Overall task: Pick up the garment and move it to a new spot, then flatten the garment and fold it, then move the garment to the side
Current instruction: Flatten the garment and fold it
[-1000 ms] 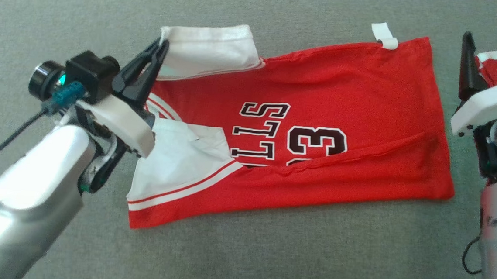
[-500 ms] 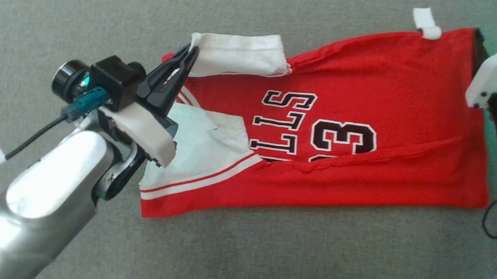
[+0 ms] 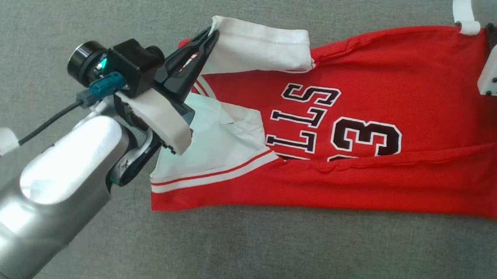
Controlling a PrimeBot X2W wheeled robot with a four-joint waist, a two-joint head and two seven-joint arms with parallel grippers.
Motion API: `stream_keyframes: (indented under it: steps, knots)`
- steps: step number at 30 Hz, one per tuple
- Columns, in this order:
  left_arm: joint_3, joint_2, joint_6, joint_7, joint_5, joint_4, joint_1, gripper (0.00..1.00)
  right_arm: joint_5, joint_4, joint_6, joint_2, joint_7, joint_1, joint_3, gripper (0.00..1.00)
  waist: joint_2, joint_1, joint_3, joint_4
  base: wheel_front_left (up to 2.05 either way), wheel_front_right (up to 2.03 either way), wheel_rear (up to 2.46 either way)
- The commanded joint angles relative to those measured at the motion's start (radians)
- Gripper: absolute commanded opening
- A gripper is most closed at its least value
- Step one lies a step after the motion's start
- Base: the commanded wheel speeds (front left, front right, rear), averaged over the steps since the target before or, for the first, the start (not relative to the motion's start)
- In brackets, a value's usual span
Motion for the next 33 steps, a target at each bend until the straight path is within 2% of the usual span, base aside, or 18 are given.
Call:
stream_keyframes:
  steps: [1, 10, 17, 25, 31, 33]
  knots:
    - [0.041, 0.032, -0.001, -0.004, 0.010, -0.019, -0.048, 0.00, -0.007, -0.007, -0.001, 0.007, 0.000, -0.001, 0.018, 0.02, 0.0000, -0.0001, -0.002, -0.002, 0.00, 0.00, 0.00]
    - [0.081, 0.071, 0.008, -0.012, 0.000, 0.049, -0.080, 0.00, 0.025, 0.047, -0.001, 0.042, -0.120, -0.057, 0.062, 0.00, 0.0000, -0.0001, -0.044, -0.059, 0.00, 0.00, 0.00]
    - [0.124, 0.091, -0.002, -0.020, 0.009, 0.177, -0.192, 0.00, 0.148, 0.059, -0.001, 0.062, -0.222, -0.123, 0.142, 0.00, 0.0000, -0.0001, -0.053, -0.100, 0.00, 0.00, 0.00]
    - [0.123, 0.054, -0.046, -0.065, 0.066, 0.398, -0.386, 0.00, 0.338, 0.013, -0.001, 0.077, -0.297, -0.172, 0.254, 0.00, 0.0000, -0.0001, -0.036, -0.139, 0.00, 0.00, 0.00]
    - [0.128, 0.014, -0.054, -0.151, 0.104, 0.568, -0.511, 0.00, 0.472, -0.044, -0.001, 0.068, -0.343, -0.188, 0.345, 0.00, 0.0000, -0.0001, -0.021, -0.156, 0.00, 0.00, 0.00]
    - [0.121, -0.015, -0.070, -0.188, 0.108, 0.633, -0.536, 0.00, 0.524, -0.053, -0.001, 0.052, -0.343, -0.182, 0.385, 0.00, 0.0000, -0.0001, -0.021, -0.154, 0.00, 0.00, 0.00]
